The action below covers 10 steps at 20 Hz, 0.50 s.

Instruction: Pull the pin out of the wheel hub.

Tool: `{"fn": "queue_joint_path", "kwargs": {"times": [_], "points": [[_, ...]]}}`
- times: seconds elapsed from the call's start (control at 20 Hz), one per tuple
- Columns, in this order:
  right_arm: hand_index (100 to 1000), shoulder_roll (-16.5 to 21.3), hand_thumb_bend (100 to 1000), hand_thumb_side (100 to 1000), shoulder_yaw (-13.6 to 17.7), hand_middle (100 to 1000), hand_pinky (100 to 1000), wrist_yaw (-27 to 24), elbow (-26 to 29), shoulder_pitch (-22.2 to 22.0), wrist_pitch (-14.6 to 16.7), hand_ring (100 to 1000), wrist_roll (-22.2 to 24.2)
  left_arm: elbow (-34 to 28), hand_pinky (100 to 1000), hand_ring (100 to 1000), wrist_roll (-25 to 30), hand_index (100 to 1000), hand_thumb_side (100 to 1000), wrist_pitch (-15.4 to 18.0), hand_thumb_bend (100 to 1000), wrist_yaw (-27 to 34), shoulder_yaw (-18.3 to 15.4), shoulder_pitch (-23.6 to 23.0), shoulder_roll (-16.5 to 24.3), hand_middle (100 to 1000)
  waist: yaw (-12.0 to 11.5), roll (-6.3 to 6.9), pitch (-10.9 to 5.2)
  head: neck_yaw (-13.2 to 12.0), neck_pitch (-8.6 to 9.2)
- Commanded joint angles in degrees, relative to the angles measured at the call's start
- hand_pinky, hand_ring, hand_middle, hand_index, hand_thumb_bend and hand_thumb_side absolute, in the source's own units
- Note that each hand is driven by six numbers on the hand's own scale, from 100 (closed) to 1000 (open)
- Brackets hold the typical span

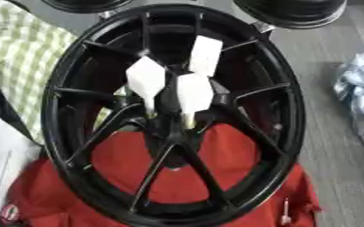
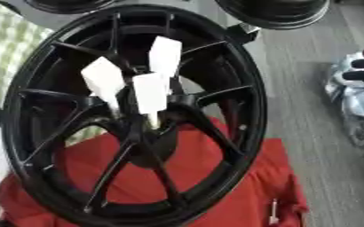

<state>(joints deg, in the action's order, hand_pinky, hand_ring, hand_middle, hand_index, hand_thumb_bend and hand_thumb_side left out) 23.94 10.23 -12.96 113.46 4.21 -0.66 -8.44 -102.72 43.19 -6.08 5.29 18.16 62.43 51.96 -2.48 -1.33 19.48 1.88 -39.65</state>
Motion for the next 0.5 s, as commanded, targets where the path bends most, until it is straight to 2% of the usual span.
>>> {"fn": "queue_joint_path", "kwargs": {"times": [0.05,0.2,0.5], "points": [[756,1.4,100,526,0.3,643,937,0.3,1.1,0.2,0.0,653,0.1,0.0,758,789,2.6,862,340,1.9,100,-1.6,1.5,1.2,1.3,781,0.2,0.15,-0.96,0.1,1.09],[755,1.5,100,525,0.1,643,936,0.4,1.1,0.3,0.0,653,0.3,1.2,769,801,5.2,870,371,3.3,102,-3.7,4.0,1.8,0.3,791,0.5,0.18,-0.92,0.1,1.40],[755,1.4,100,527,-0.2,642,936,0.3,1.1,0.5,-0.2,653,0.6,4.8,776,808,8.7,866,425,5.9,168,-9.0,9.8,3.8,-2.5,792,0.8,0.39,-0.76,-0.4,1.52]]}}
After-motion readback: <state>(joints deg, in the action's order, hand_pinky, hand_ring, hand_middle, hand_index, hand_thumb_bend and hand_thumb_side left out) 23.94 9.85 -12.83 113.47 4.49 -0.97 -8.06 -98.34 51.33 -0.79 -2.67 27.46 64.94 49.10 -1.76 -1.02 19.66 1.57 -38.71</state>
